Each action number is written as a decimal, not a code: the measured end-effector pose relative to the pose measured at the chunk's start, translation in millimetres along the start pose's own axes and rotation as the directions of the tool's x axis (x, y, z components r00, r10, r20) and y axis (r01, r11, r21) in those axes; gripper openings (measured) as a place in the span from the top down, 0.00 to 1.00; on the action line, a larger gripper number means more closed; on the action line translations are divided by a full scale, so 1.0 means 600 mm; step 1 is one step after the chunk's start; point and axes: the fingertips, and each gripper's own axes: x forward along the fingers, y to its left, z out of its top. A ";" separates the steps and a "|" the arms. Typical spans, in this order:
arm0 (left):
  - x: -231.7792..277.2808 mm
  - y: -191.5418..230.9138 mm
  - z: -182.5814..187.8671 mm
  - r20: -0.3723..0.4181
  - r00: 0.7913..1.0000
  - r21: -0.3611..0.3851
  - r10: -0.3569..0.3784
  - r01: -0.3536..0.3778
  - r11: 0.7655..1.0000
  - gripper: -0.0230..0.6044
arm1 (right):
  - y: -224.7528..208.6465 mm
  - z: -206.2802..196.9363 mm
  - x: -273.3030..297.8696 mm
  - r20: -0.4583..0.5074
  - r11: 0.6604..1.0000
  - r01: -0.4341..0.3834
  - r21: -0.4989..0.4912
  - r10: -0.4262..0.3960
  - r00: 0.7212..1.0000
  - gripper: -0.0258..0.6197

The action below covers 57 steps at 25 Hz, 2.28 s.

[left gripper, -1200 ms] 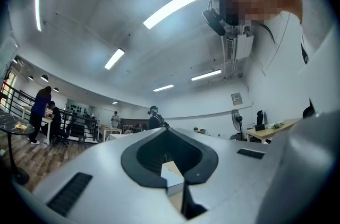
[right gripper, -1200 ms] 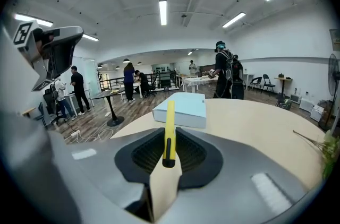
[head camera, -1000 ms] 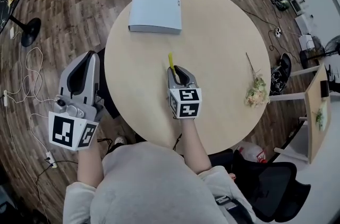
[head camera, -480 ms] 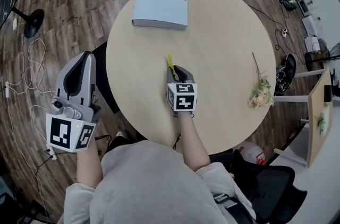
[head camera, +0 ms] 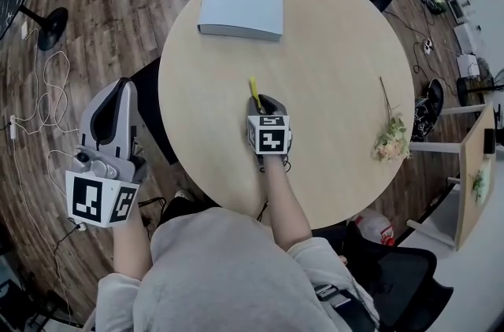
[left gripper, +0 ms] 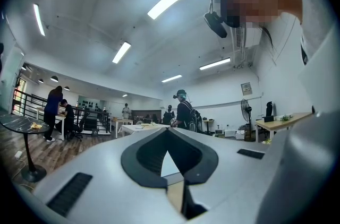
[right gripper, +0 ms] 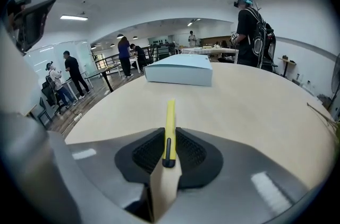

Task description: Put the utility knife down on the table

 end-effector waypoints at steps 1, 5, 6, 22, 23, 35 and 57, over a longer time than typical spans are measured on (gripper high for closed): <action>0.000 0.002 -0.001 -0.003 1.000 0.000 0.004 -0.004 1.000 0.95 | -0.001 -0.001 0.003 -0.004 1.000 0.001 0.001 -0.001 1.000 0.85; -0.001 0.006 -0.010 -0.013 1.000 0.000 0.010 -0.010 1.000 0.95 | -0.002 -0.004 0.012 -0.012 1.000 -0.003 0.012 0.003 1.000 0.85; -0.001 0.005 -0.012 -0.016 1.000 0.000 0.010 -0.010 1.000 0.95 | -0.003 -0.006 0.015 -0.015 1.000 -0.001 0.015 0.002 1.000 0.85; -0.007 0.007 -0.013 -0.023 1.000 0.004 0.007 -0.007 1.000 0.95 | -0.006 -0.011 0.025 -0.043 1.000 0.019 0.024 -0.018 0.999 0.84; -0.008 0.007 -0.013 -0.023 1.000 0.006 0.007 -0.007 1.000 0.95 | -0.006 -0.010 0.025 -0.044 1.000 0.020 0.024 -0.019 0.999 0.84; -0.031 0.009 0.012 0.016 1.000 0.016 -0.005 0.004 1.000 0.95 | -0.002 0.017 -0.002 0.029 0.998 0.033 0.047 -0.035 0.999 0.85; -0.109 0.002 0.095 0.141 0.976 0.006 -0.167 0.168 0.986 0.95 | 0.083 0.129 -0.268 0.382 0.988 0.138 0.073 -0.156 0.911 0.94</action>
